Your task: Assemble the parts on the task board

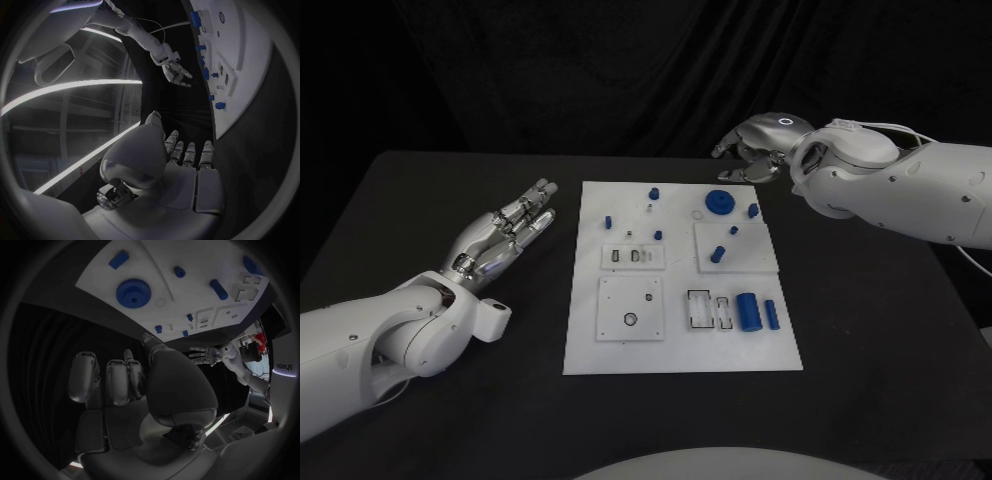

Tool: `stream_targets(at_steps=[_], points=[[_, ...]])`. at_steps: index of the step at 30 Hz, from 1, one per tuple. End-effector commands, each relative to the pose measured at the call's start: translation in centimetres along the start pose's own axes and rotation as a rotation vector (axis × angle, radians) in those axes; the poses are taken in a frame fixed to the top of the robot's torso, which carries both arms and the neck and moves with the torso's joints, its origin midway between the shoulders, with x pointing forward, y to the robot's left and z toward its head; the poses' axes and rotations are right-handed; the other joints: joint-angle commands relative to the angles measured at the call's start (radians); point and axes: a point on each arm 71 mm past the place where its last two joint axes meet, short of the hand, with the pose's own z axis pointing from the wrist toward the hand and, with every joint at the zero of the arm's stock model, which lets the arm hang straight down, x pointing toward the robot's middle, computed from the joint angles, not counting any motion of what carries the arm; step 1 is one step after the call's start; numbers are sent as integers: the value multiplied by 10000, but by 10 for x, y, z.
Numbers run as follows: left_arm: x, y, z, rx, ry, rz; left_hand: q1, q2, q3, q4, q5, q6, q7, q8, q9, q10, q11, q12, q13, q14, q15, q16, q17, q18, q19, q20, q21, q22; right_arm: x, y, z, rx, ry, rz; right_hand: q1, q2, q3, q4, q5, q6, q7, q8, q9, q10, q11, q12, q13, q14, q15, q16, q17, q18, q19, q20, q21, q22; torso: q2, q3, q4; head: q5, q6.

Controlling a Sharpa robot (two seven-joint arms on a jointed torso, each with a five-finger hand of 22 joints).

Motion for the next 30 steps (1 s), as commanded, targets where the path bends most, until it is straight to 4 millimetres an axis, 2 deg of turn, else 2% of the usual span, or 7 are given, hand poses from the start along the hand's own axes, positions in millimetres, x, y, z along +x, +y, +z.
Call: stream_targets(at_steps=[1,5,6,12,19,23,30], points=[[2,-11,0,1587,142,-144,116,24,-5,-67,21,-31,3,2,-12,-1,44,-51,-11,-4,106,-36,-10,154,11,74,13,10,14,-12,-5,885,1031,-80,-620,-39,-251,567,-11,99,9,-100,52,1459,-89,1614,2656,1096,-53,1695,2865,-430,896,-57,1380,1673,-6,-5,-45,42,-30],[2,-11,0,1584,161,-161,120,24,-3,-68,21,-34,2,3,-12,-1,43,-51,-11,-4,118,-36,-10,152,13,84,14,11,23,-17,-7,1075,1276,-81,-670,-65,-289,627,-12,30,-11,-157,35,1459,-109,1614,2656,1091,-72,1689,2853,-436,919,-71,1410,1709,-4,-11,-73,101,-69],[2,-11,1,1583,164,-164,120,24,-3,-68,21,-34,2,3,-12,-1,43,-51,-11,-4,118,-36,-10,152,13,84,14,11,25,-17,-7,1091,1316,-76,-670,-68,-291,629,-11,24,-13,-162,34,1459,-112,1614,2656,1096,-76,1695,2865,-446,949,-73,1443,1739,7,3,-79,132,-77],[2,-11,0,1578,169,-171,124,24,-2,-69,21,-43,2,2,-12,-4,43,-52,-11,-4,126,-36,-10,152,13,91,15,11,32,-15,-8,1058,1485,-45,-670,-99,-311,652,-9,-8,-38,-192,26,1459,-140,1614,2656,1096,-103,1695,2865,-467,1015,-96,1514,1809,13,21,-57,123,-101],[2,-11,0,1568,165,-169,130,23,1,-72,22,-46,0,2,-12,-4,44,-52,-11,-4,135,-36,-10,151,13,100,15,11,34,-13,-8,999,1586,-28,-677,-125,-331,676,-10,34,-38,-178,39,1459,-148,1614,2656,1096,-118,1695,2865,-490,1082,-113,1586,1878,22,18,-40,111,-125],[2,-11,0,1558,163,-169,131,22,1,-72,22,-44,-1,2,-12,-3,44,-52,-11,-4,136,-36,-10,151,12,101,14,10,36,-13,-8,969,1644,-17,-688,-142,-345,690,-11,55,-36,-170,45,1459,-149,1614,2656,1096,-121,1695,2865,-487,1076,-117,1579,1874,15,3,-29,101,-140],[2,-10,1,1547,177,-176,131,22,1,-72,22,-44,-1,2,-12,-3,44,-52,-11,-4,136,-36,-10,151,12,101,14,10,38,-9,-6,905,1738,-7,-495,-220,-325,602,0,260,-20,-72,134,1459,-142,1614,2656,1096,-120,1695,2865,-492,1091,-126,1596,1901,5,-3,-46,106,-169]])
